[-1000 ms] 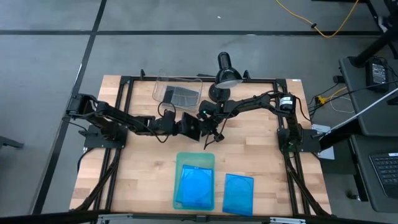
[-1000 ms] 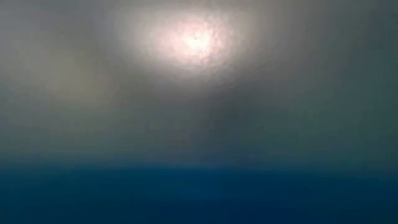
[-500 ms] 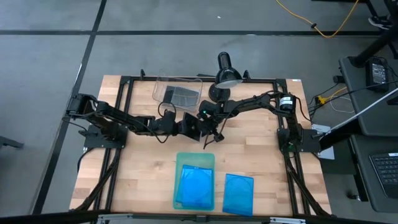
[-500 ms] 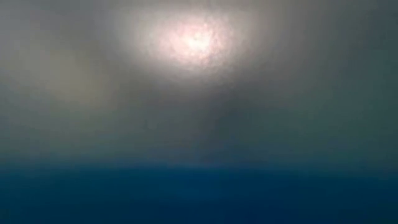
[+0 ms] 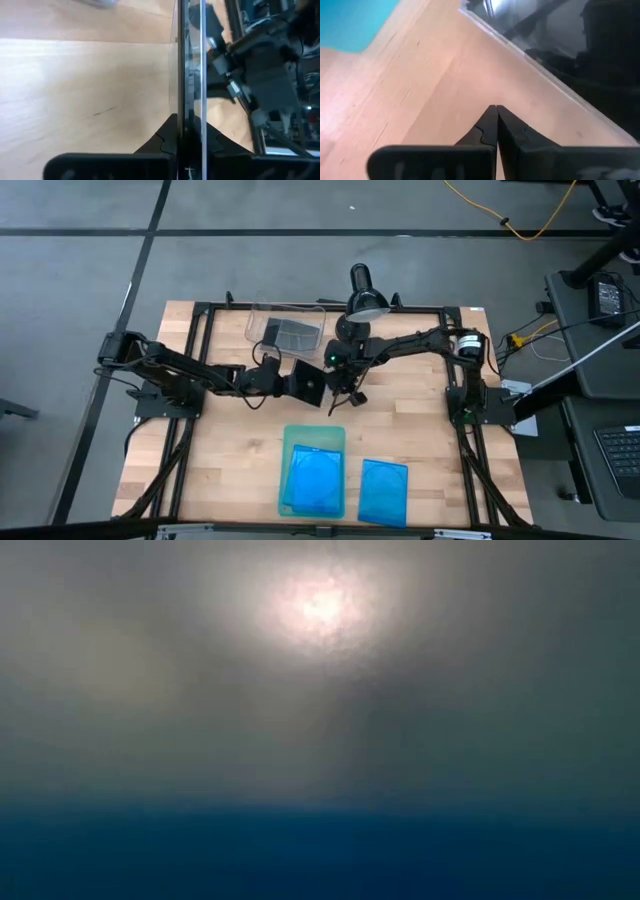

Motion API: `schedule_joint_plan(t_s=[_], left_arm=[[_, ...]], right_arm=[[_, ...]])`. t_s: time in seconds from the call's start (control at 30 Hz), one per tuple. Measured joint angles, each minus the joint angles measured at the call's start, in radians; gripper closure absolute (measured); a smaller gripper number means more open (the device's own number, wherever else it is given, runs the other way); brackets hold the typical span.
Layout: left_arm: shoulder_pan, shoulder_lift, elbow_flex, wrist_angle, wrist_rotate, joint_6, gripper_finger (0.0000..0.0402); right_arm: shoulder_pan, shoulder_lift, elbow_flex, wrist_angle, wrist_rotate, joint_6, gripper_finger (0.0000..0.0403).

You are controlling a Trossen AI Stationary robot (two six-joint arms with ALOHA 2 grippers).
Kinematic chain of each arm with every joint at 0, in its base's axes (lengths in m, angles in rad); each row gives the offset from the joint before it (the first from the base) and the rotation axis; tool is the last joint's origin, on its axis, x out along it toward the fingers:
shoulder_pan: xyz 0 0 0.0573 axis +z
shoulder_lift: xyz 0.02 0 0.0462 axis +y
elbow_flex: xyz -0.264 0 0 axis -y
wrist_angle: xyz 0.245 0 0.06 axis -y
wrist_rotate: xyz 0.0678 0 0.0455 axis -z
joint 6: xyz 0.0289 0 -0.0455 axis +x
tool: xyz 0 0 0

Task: Pick & place jewel cases by type
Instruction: Put the black CD case into the transparent bin

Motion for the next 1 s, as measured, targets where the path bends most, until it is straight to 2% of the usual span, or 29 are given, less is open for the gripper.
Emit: schedule_joint_plan(t_s=[0.17, 0.37, 0.53, 0.8, 1.0], left_arm=[[-0.001, -0.104, 0.000, -0.142, -0.010, 0.076, 0.0389], [-0.001, -0.258, 0.000, -0.188, -0.025, 0.279, 0.0389], [-0.001, -0.396, 0.000, -0.140, -0.038, 0.448, 0.0389], [-0.001, -0.573, 0.001, 0.051, -0.027, 0.896, 0.0389], [-0.001, -0.643, 0.001, 0.088, -0.035, 1.030, 0.0389]], right_arm=[[-0.038, -0.096, -0.065, 0.015, 0.008, 0.049, 0.0397], [-0.075, -0.304, -0.209, 0.094, 0.089, 0.104, 0.0397], [-0.087, -0.528, -0.309, 0.120, 0.151, 0.199, 0.0397], [-0.088, -0.843, -0.369, 0.154, 0.252, 0.389, 0.0397], [-0.088, -0.981, -0.370, 0.224, 0.265, 0.461, 0.0397]])
